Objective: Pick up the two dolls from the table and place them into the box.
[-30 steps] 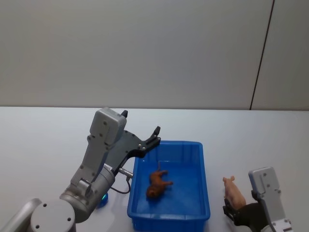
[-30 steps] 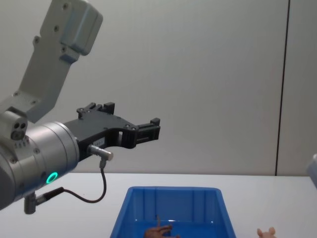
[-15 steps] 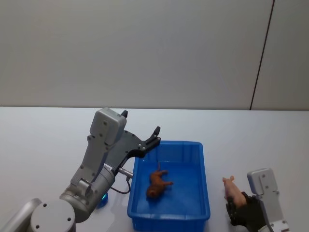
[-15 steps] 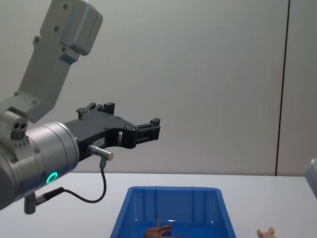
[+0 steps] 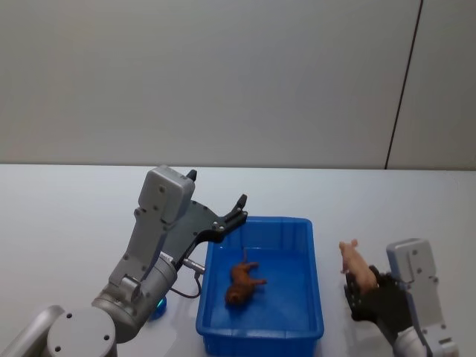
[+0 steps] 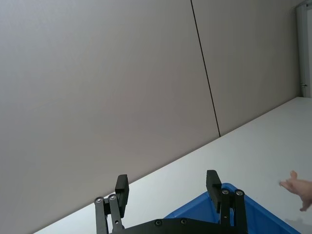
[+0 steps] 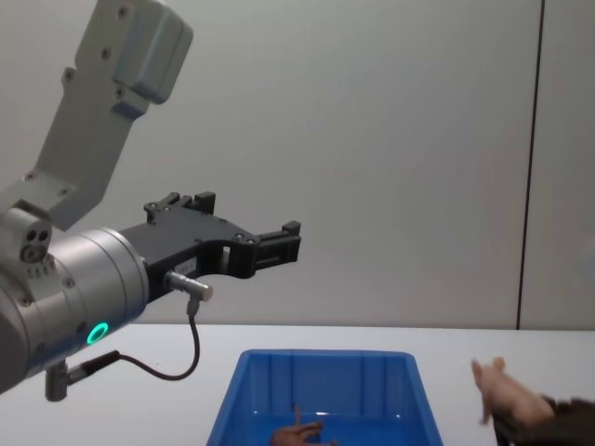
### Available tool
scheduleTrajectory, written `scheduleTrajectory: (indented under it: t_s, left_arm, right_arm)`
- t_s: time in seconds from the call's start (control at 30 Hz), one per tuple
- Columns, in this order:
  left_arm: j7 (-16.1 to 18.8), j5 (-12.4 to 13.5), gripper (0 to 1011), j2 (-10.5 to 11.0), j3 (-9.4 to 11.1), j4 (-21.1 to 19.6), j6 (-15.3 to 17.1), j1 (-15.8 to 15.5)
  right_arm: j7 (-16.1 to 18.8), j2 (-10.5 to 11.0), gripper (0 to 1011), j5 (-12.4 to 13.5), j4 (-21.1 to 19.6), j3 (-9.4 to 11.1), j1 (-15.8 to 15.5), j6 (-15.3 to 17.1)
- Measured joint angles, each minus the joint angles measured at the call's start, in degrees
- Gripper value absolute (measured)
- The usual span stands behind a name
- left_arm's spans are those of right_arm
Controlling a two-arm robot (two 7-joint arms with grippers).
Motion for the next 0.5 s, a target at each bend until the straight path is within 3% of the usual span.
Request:
scheduleTrajectory:
  t_s: [0.3, 0.5]
  left_arm:
    - [0.00, 0.00, 1001, 0.00, 0.00, 0.00, 0.00, 0.00]
    - [0.00, 0.00, 1001, 0.00, 0.00, 0.00, 0.00, 0.00]
  right_arm:
    - [3.21, -1.05, 391, -0.07, -1.31, -0.20, 1.98, -1.69]
    - [5.94, -2.69, 391, -0.52, 0.08, -0.72, 4.68, -1.99]
